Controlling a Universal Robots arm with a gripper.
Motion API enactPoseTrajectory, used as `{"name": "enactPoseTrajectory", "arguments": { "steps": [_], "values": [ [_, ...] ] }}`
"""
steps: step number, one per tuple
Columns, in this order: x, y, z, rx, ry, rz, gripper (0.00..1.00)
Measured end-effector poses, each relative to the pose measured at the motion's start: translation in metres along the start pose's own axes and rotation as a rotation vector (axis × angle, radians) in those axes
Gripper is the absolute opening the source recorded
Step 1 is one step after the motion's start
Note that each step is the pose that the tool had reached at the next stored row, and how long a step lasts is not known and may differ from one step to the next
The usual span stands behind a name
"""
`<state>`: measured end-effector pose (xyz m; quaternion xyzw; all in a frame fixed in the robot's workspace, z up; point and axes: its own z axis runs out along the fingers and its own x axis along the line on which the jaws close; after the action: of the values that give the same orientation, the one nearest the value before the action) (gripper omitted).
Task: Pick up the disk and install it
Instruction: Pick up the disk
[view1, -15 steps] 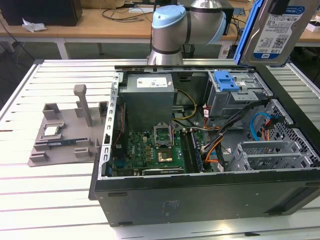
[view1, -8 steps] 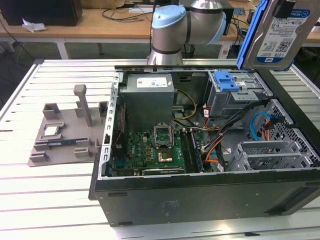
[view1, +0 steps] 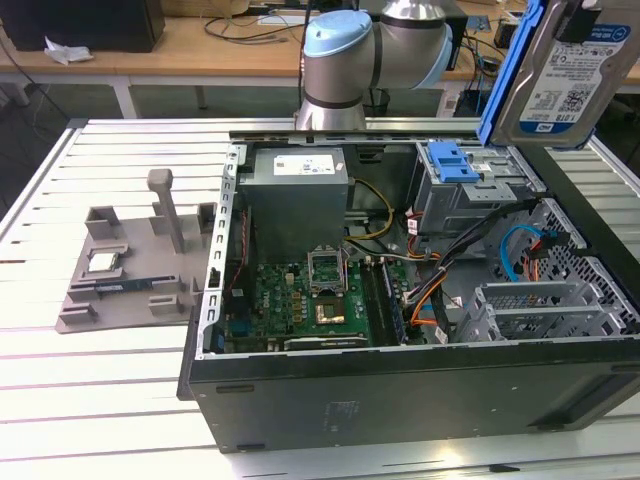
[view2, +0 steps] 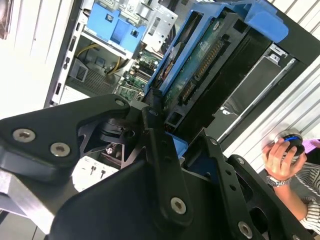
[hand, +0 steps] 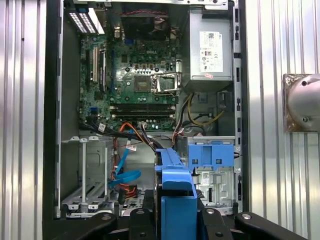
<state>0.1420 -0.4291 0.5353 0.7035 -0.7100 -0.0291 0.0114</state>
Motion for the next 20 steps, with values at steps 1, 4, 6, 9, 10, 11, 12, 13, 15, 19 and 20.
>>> {"name": "enactPoseTrajectory", "arguments": {
  "steps": [1, 4, 6, 9, 10, 11, 12, 13, 15, 19, 20],
  "values": [
    [0.0013, 0.0, 0.0, 0.0, -0.0001, 0.0, 0.37],
    [0.0055, 0.0, -0.0001, 0.0, -0.0001, 0.0, 0.37],
    [0.0077, -0.0001, -0.0002, 0.0, 0.0, 0.0, 0.37],
    [0.0122, -0.0001, -0.0003, 0.0, 0.0, 0.0, 0.37],
    [0.0142, -0.0001, -0.0003, 0.0, -0.0001, 0.0, 0.37],
    [0.0155, -0.0001, -0.0003, 0.0, -0.0001, 0.0, 0.37],
    [0.0166, -0.0001, -0.0004, 0.0, -0.0001, 0.0, 0.37],
    [0.0178, -0.0002, -0.0004, -0.0001, -0.0001, 0.0, 0.37],
    [0.0207, -0.0002, -0.0005, 0.0, -0.0001, 0.0, 0.37],
    [0.0314, -0.0003, -0.0008, 0.0, -0.0001, 0.0, 0.37],
    [0.0336, -0.0003, -0.0008, 0.0, -0.0001, 0.0, 0.37]
  ]
}}
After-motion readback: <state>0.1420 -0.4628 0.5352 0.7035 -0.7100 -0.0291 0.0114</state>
